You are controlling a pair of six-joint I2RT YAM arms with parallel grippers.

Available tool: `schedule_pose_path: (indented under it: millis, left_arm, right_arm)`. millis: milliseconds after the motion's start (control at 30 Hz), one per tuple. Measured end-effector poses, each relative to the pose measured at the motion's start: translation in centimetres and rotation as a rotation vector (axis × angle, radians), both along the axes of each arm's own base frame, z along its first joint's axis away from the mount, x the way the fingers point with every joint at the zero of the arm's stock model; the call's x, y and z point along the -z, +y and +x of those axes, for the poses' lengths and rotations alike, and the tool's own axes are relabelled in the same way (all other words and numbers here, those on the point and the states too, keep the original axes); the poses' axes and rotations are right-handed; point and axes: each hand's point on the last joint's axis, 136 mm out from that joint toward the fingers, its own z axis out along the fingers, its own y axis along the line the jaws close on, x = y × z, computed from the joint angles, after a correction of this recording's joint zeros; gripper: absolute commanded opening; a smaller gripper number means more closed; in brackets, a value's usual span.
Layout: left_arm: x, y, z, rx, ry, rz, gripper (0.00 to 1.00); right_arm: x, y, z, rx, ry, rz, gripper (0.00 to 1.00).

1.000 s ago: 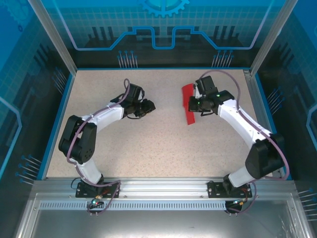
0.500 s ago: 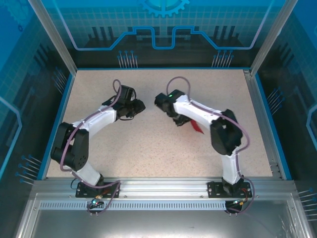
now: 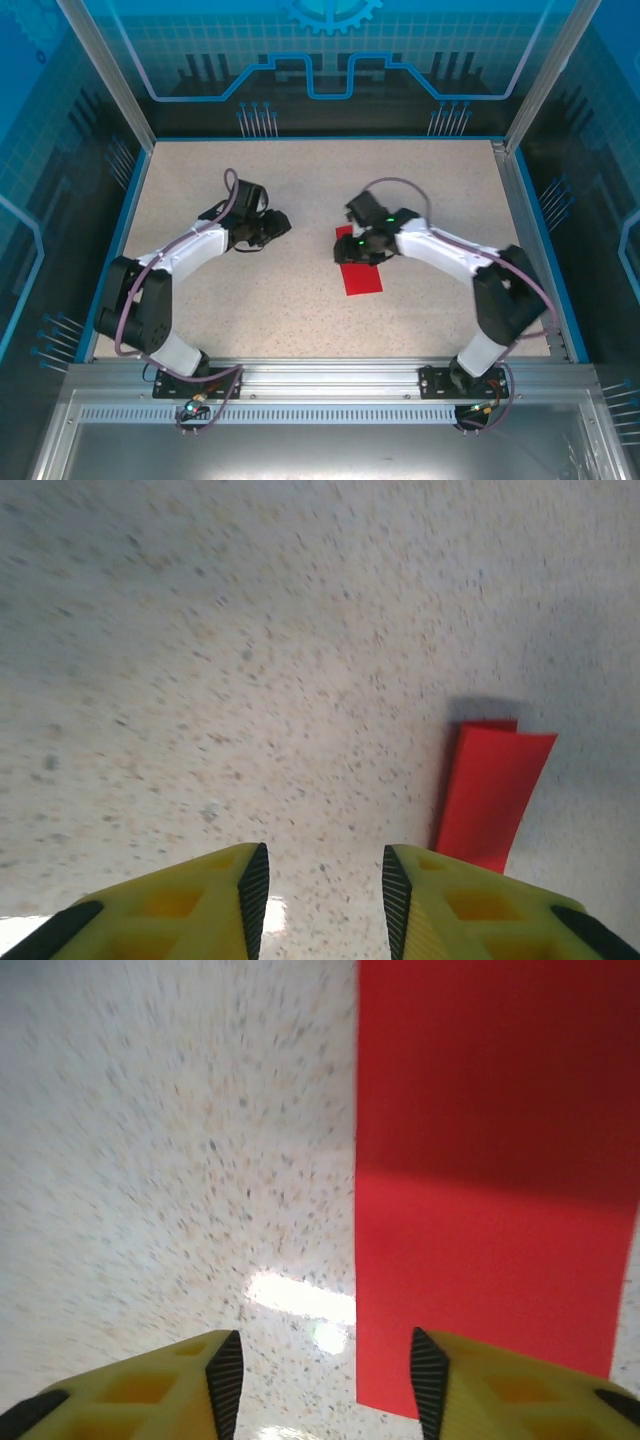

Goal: Fold a paper plane with a square sheet of paper (pick it up from the middle)
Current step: Third fold the triangle at the center of the table.

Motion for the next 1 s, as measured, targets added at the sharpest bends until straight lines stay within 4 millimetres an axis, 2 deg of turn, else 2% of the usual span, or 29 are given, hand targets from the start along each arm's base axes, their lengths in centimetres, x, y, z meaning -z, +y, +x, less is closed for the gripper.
schedule_pose_path:
  millis: [100, 233, 333, 400, 567, 733, 800, 900, 1000]
  left_arm:
    - [0.6, -3.9, 0.3, 0.114, 0.030, -0.036, 0.34]
    - [0.9, -9.8, 0.2, 0.259, 0.061, -0.108, 0.30]
    - [1.3, -13.2, 0.3, 0.338, 0.081, -0.150, 0.29]
    - [1.7, -14.6, 0.5, 0.368, 0.095, -0.168, 0.29]
    - [3.2, -16.2, 1.0, 0.399, 0.136, -0.191, 0.28]
    - [4.6, -17.0, 2.2, 0.398, 0.169, -0.185, 0.27]
    - [5.4, -17.1, 2.5, 0.392, 0.185, -0.173, 0.25]
    - [6.7, -16.8, 2.5, 0.380, 0.216, -0.151, 0.26]
    - [7.5, -16.2, 2.3, 0.365, 0.244, -0.129, 0.26]
  right_arm:
    - [1.1, -1.5, 0.6, 0.075, 0.014, 0.106, 0.27]
    - [4.4, -1.7, -1.1, 0.092, 0.101, 0.164, 0.17]
    - [6.1, -1.5, -2.0, 0.107, 0.149, 0.185, 0.15]
    - [7.0, -1.4, -2.3, 0.117, 0.168, 0.201, 0.15]
    - [8.2, -0.9, -2.8, 0.140, 0.193, 0.221, 0.16]
    - [8.1, -0.2, -2.5, 0.165, 0.182, 0.262, 0.14]
    - [8.1, -0.1, -2.5, 0.171, 0.180, 0.272, 0.18]
    - [7.4, -0.3, -2.5, 0.170, 0.156, 0.281, 0.25]
    - [5.5, -1.1, -2.1, 0.175, 0.102, 0.286, 0.31]
